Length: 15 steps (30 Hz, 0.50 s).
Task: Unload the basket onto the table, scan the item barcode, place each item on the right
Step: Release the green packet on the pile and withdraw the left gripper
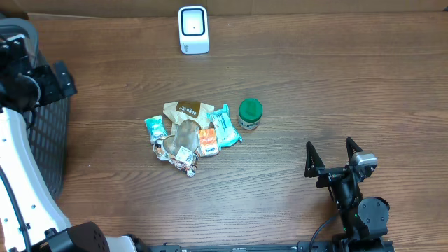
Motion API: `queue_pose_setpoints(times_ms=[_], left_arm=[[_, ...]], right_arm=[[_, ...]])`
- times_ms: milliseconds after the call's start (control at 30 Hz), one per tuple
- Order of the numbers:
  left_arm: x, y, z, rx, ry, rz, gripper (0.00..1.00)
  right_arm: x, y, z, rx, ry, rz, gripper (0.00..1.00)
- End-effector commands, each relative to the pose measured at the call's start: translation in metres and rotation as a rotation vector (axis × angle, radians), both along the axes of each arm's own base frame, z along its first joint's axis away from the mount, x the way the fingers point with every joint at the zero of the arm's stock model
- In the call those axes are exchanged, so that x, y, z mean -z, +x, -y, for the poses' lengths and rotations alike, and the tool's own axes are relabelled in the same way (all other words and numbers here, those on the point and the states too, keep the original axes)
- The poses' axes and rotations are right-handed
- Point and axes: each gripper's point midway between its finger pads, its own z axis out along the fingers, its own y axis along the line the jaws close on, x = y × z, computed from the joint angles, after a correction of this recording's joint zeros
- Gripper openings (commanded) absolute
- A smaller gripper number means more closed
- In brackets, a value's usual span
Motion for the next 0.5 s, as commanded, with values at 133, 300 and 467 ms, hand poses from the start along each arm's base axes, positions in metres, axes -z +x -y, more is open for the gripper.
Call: queue_pose_setpoints(times_ms=[133,300,467], left_arm=[[-0.0098,-0.0026,-0.0078,-0.036,-0.013,0.032,0.99],[-0.0105,-0.0016,-0.0075,-0.042,-0.019,0.038,0.99],[-0.0104,-0.0015,-0.0075,-0.042,-0.019,0.038,1.00]], right_arm=[[0.0015,0.0002,0.0005,0.003,0.001,0.005,1.00],[0.0015,0.0002,0.0005,0.003,0.001,0.005,1.00],[0.0015,0.0002,0.0005,0.003,0.001,0.005,1.00]])
